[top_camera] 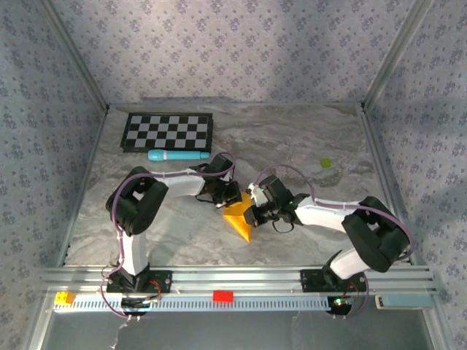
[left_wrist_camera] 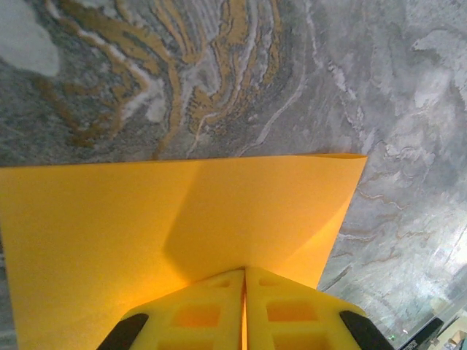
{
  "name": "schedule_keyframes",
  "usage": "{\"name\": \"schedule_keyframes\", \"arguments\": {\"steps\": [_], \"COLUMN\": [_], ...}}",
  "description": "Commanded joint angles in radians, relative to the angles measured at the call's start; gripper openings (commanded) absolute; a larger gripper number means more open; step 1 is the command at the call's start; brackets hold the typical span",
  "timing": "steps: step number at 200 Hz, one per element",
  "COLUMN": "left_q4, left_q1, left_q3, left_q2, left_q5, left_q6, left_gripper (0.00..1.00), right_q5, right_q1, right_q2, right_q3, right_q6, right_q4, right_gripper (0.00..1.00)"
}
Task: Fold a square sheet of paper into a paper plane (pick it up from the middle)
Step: Third fold the triangle at the center of the table.
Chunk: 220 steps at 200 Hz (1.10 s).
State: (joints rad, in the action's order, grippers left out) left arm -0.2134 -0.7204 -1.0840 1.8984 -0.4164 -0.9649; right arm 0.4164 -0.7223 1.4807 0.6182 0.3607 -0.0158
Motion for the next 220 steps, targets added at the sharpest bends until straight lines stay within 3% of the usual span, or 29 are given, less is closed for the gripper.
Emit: {"name": "schedule_keyframes", "arguments": {"steps": [1,220], "left_q4": [-0.056,-0.078], "left_q1": [-0.008,-0.010], "left_q3": [0.022,0.018], "left_q2": [0.020,0.002], "left_q5": [0.044,0.056], "left_q6": [0.012,0.011], "left_gripper": [0.09,0.08], "right_q5": [-0.041,-0.113], "right_q1": [-0.003,-0.029], "right_q2": [0.015,0.059], "right_q3": [0.033,0.071], "right_q6": [-0.029,-0.031], "right_q4": [0.043,0.100], "right_gripper": [0.00,0.00]}}
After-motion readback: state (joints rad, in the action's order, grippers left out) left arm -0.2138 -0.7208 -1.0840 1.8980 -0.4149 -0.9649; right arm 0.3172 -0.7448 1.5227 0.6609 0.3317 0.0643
